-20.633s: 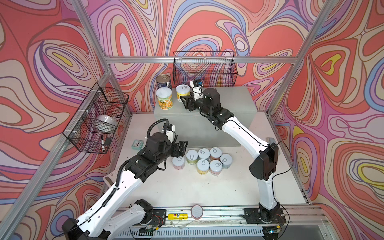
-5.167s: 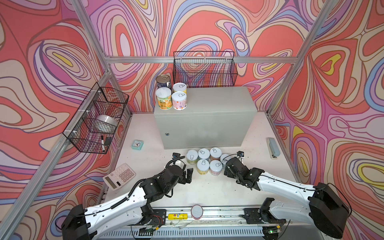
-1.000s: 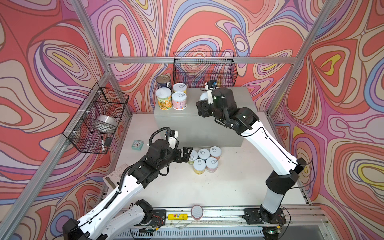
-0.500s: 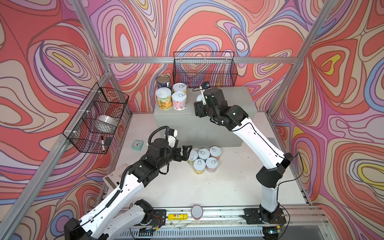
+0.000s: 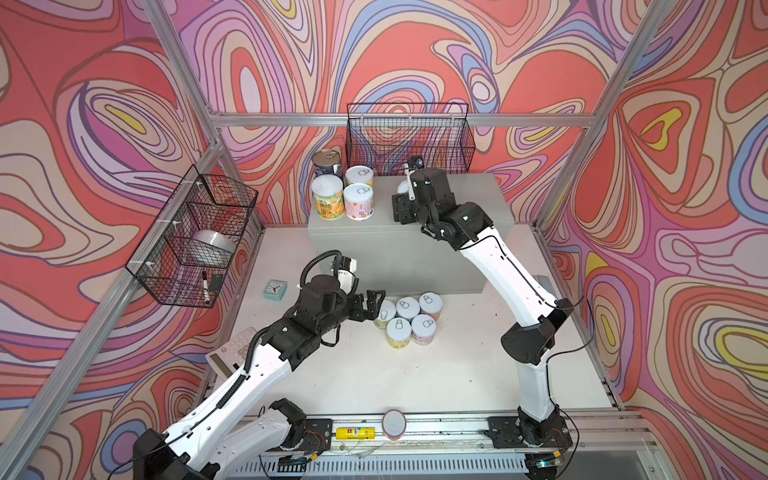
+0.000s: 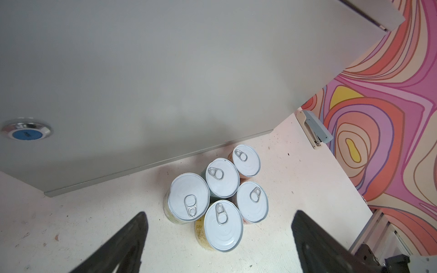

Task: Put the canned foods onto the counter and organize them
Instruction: 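Lower the can onto the box top beside the pink can with the right gripper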

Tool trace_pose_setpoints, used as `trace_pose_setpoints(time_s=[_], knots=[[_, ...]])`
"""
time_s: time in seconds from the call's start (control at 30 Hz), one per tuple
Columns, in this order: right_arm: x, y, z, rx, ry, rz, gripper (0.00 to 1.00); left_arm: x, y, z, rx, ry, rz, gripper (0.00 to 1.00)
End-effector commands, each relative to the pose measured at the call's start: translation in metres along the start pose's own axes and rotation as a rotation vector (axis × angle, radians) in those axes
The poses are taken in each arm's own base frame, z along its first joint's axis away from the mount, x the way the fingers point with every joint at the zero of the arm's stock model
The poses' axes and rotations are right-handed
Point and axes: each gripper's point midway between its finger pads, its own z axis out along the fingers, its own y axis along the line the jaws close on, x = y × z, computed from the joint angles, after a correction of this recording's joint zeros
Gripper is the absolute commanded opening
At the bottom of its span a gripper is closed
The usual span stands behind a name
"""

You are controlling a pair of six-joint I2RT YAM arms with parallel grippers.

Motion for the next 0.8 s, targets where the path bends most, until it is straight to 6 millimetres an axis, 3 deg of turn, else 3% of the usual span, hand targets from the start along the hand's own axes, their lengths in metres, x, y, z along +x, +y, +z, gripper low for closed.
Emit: trace_pose_setpoints(time_s=[0.0, 0.23, 0.37, 0.63, 0.77], knots=[[-0.013, 0.001, -0.001, -0.006, -0.041, 0.024, 0.41, -0.002, 0.004, 0.001, -0.010, -0.015, 0.007, 0.96], [-0.006, 0.005, 0.008, -0.020, -0.023, 0.030, 0.46, -0.003, 0.008, -0.001, -0.021, -0.018, 0.006, 0.96], [-0.005, 0.006, 0.010, -0.026, -0.025, 0.027, 0.54, -0.003, 0.009, -0.001, -0.024, -0.016, 0.007, 0.96], [-0.007, 0.008, 0.012, -0.040, -0.036, 0.038, 0.80, -0.003, 0.013, -0.004, -0.041, -0.018, 0.010, 0.96], [-0.011, 0.010, 0.011, -0.051, -0.048, 0.043, 0.86, -0.004, 0.013, -0.006, -0.042, -0.023, 0.012, 0.96]])
